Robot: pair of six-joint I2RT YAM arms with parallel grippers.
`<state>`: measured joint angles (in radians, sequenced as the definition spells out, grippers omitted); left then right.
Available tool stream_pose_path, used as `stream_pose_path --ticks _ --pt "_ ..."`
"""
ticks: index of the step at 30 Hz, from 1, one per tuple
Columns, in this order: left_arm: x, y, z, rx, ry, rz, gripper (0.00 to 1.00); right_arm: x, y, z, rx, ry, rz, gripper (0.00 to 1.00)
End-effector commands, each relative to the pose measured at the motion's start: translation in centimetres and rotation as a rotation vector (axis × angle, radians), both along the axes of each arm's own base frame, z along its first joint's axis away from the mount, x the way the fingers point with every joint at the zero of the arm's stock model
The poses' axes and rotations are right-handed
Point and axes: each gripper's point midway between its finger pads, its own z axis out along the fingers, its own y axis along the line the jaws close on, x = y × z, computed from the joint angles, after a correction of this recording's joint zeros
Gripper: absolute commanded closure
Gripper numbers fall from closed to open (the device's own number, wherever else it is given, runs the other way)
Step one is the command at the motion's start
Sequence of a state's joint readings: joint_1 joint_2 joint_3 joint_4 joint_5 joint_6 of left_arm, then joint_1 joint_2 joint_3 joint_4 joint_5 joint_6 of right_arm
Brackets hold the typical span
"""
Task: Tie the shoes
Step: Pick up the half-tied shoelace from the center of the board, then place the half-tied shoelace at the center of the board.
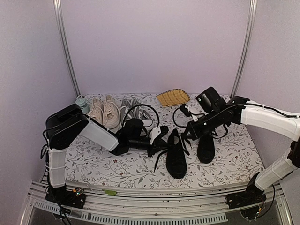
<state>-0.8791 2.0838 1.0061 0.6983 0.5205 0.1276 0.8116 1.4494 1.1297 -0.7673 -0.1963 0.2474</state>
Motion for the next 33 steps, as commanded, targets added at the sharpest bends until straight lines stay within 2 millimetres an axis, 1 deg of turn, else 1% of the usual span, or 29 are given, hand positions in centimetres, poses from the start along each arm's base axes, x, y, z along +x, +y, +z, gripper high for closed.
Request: stream_pose_path --ticks 1,2,3,6,9,11,16,18,20,21,24,27,30,33 --pt "-1.0 -0.2 2.3 -0.035 -0.056 -0.009 1.00 6.1 6.2 8.6 0.334 -0.248 0.092 1.00" --pt "-1.1 -0.2 2.4 -0.036 -0.059 -0.008 1.00 7.1 7.2 9.3 0.352 -0.270 0.104 1.00" --pt "-1.2 -0.2 2.5 -0.037 -0.062 -0.005 1.00 8.1 8.2 9.5 0.359 -0.279 0.109 1.00" --pt "-1.4 -0.2 3.0 -0.047 -0.072 0.002 1.00 10.6 10.2 9.7 0.357 -0.305 0.108 1.00" --pt "-1.7 -0.1 3.6 -0.064 -0.078 0.005 1.00 12.3 10.9 9.1 0.355 -0.333 0.067 1.00" --pt "-2.0 -0.2 3.7 -0.070 -0.074 0.002 1.00 12.7 11.2 8.1 0.355 -0.320 0.049 1.00" --pt "-2.4 -0.3 3.6 -0.072 -0.066 -0.003 1.00 11.8 12.4 5.6 0.393 -0.214 0.071 0.98" --pt "-2.5 -0.2 3.6 -0.076 -0.064 0.000 1.00 11.6 12.5 5.0 0.398 -0.194 0.069 0.97" --pt "-2.5 -0.1 3.6 -0.082 -0.061 0.003 1.00 11.4 12.4 4.9 0.397 -0.185 0.067 0.93" --pt "-2.6 -0.1 3.6 -0.084 -0.060 0.001 1.00 11.4 12.3 4.9 0.394 -0.183 0.064 0.91" --pt "-2.6 -0.2 3.6 -0.088 -0.054 -0.003 1.00 11.2 12.0 5.2 0.387 -0.183 0.066 0.72" --pt "-2.7 -0.3 3.7 -0.094 -0.052 -0.008 1.00 10.9 11.7 6.2 0.394 -0.195 0.088 0.62" --pt "-2.7 -0.2 3.7 -0.096 -0.046 -0.007 1.00 10.2 11.3 7.2 0.396 -0.205 0.117 0.59" --pt "-2.8 -0.2 3.6 -0.099 -0.039 -0.007 1.00 8.8 10.0 8.0 0.400 -0.223 0.159 0.59"
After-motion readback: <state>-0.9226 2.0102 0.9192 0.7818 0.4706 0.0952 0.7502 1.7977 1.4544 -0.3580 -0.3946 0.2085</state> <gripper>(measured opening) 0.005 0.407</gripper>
